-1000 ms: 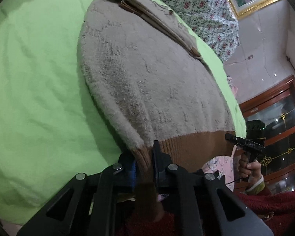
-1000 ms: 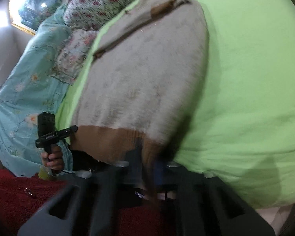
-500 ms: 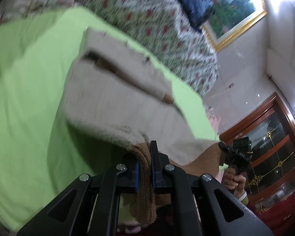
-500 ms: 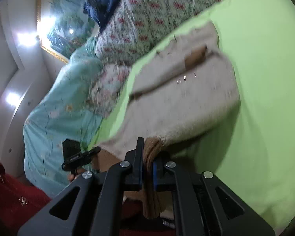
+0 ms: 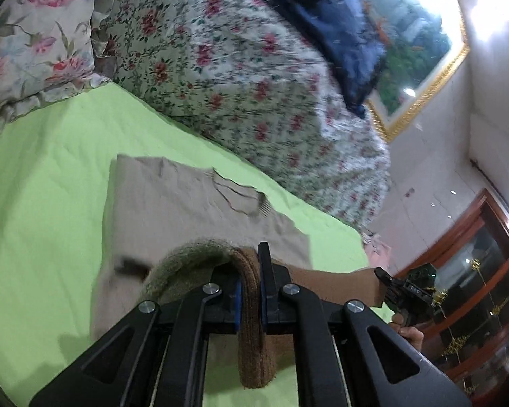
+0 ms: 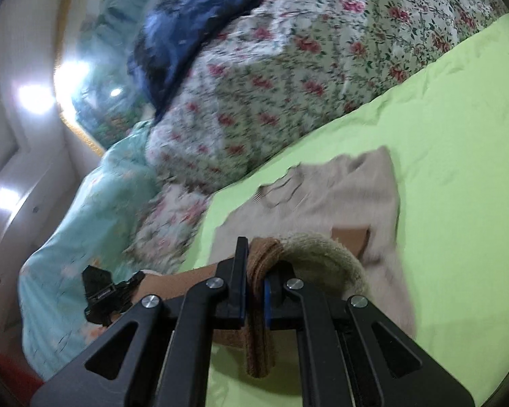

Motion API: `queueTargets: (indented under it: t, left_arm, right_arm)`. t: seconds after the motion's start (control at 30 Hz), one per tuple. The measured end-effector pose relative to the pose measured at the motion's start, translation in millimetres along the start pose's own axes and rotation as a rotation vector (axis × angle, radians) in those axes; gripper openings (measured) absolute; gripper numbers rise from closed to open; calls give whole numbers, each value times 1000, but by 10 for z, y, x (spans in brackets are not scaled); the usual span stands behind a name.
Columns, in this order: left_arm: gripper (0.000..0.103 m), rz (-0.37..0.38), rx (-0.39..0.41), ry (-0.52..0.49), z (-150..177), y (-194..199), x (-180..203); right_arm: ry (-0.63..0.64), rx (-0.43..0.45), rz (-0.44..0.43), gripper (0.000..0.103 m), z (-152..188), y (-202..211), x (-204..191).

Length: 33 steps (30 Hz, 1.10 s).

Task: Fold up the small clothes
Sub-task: 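Grasp the brown hem with both grippers and fold it up toward the collar, then open both grippers and release the folded hem on the sweater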

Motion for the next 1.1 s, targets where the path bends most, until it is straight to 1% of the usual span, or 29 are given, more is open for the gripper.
queueTargets:
  t: [0.07, 0.1, 0.13, 0.2, 0.27, 0.3, 0.4, 0.43, 0.5, 0.53, 0.57, 0.6, 0.63, 0.67, 0.7, 0.73, 0.77, 0.8, 0.87, 0.9, 0.93, 0.97, 1.0, 1.07, 1.1]
  left_arm:
    - [5, -26, -15, 16, -150, -242, -111]
    - [5, -43, -24, 24, -203, -354, -179]
    - [5, -52, -31, 30, -223, -432, -243]
    - [5, -80, -47, 56, -274, -621, -421]
    - [5, -92, -66, 93, -321, -828, -614]
    - [6, -106, -74, 99, -331, -904, -688]
    - [6, -150, -113, 126, -357, -1188, -931]
    - [6, -157, -128, 132, -344, -1268, -994]
    - [8, -193, -181, 143, -280, -1422, -1119]
    - [8, -198, -201, 146, -242, -1448, -1136]
    - [8, -195, -205, 140, -202, -1427, -1120]
    - [14, -192, -202, 130, -167, -1374, -1074]
    - [19, -185, -206, 115, -117, -1313, -1001]
    - [31, -168, -207, 97, -29, -1233, -877]
    - [41, -150, -203, 86, 55, -1179, -761]
    - [46, -126, -204, 71, 150, -1128, -618]
    - [54, -92, -215, 47, 291, -1125, -417]
    - [57, -64, -236, 26, 431, -1169, -255]
    - [57, -42, -288, -10, 654, -1324, -13]
    - [56, -41, -312, -20, 717, -1429, 48]
    - [56, -50, -332, -31, 748, -1543, 78]
    - [55, -76, -340, -36, 741, -1627, 53]
    - [54, -95, -344, -27, 713, -1691, 1]
    - [51, -84, -358, 12, 638, -1748, -92]
    - [48, -93, -354, 18, 553, -1760, -142]
  right_arm:
    - [-7, -14, 43, 8, -143, -172, 124]
    - [-15, -30, 47, 8, -212, -305, 197]
    - [-12, -40, 58, 8, -255, -397, 241]
    - [-5, -74, 108, 8, -314, -626, 372]
    - [-11, -97, 137, 8, -336, -791, 500]
    - [-21, -113, 158, 8, -345, -899, 604]
    - [-62, -140, 184, 8, -348, -1121, 843]
    - [-84, -156, 193, 11, -335, -1191, 933]
    - [-131, -199, 216, 11, -278, -1300, 1086]
    - [-144, -211, 222, 11, -248, -1315, 1125]
    - [-150, -212, 229, 11, -216, -1283, 1150]
    - [-149, -202, 234, 12, -208, -1247, 1152]
    - [-139, -179, 245, 16, -198, -1144, 1136]
    - [-129, -156, 258, 22, -189, -1038, 1116]
    - [-115, -120, 283, 26, -168, -896, 1083]
    - [-98, -98, 298, 31, -142, -816, 1035]
    - [-73, -84, 304, 31, -100, -757, 955]
    - [-32, -88, 278, 31, -18, -753, 807]
    - [70, -170, 205, 31, 232, -915, 469]
    - [125, -240, 193, 31, 392, -1051, 330]
    - [171, -309, 189, 31, 540, -1190, 231]
    - [202, -355, 189, 31, 634, -1290, 178]
    - [235, -394, 213, 31, 690, -1396, 157]
    - [273, -409, 260, 31, 655, -1480, 191]
    - [272, -397, 272, 31, 555, -1499, 247]
Point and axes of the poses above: each gripper's, at about its wrist camera, not at the fingertips, and y roughly against the way its jaws point, x to its right, z to its underside, the point moved 7 cm from there along -y, roughly the way its jaws point, and after that the axes turned 4 degrees about -x, right-handed, at the moved point
